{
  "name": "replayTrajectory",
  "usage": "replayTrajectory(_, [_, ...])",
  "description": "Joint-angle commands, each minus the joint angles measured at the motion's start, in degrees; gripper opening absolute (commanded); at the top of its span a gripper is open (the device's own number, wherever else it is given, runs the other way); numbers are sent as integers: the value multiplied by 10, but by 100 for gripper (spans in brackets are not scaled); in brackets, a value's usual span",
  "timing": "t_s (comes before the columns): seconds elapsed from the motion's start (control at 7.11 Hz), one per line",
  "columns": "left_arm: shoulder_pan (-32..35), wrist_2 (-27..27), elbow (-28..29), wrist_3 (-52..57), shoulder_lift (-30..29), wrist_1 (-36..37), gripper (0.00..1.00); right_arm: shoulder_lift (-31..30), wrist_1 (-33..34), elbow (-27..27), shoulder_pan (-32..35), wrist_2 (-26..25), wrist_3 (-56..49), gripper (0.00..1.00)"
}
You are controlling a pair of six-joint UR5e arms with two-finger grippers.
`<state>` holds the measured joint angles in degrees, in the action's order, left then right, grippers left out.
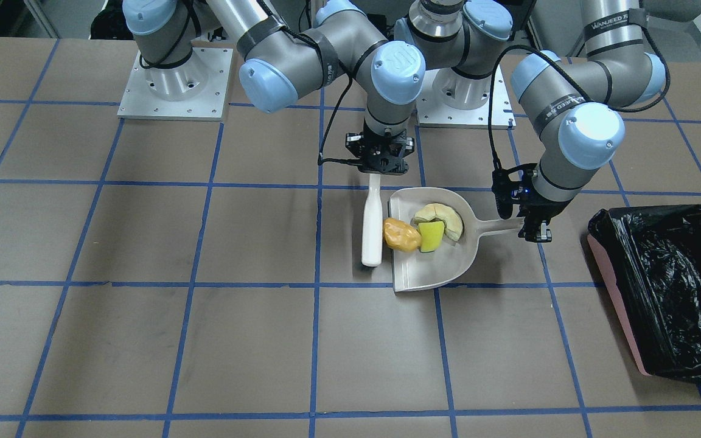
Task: Sweep and dump trash into bin
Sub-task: 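Sweep the yellow potato into the dustpan with the brush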
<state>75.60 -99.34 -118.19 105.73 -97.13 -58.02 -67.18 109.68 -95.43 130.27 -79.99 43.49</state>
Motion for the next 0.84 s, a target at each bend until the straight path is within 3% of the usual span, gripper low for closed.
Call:
replayTrajectory(0.0, [1, -1, 2, 0, -2, 0, 0, 48, 4, 82, 11, 43, 5, 0])
replayTrajectory(0.28, [-5, 6, 3, 4, -3, 2, 0, 50, -1, 88, 16, 30, 0, 0])
replayTrajectory(0.42, [-8, 6, 3, 4, -3, 3, 0, 41, -18, 88, 12, -4, -6, 0])
replayTrajectory(0.7, [-10, 31, 5, 5, -4, 4, 0, 0, -84, 78, -15, -30, -39, 0])
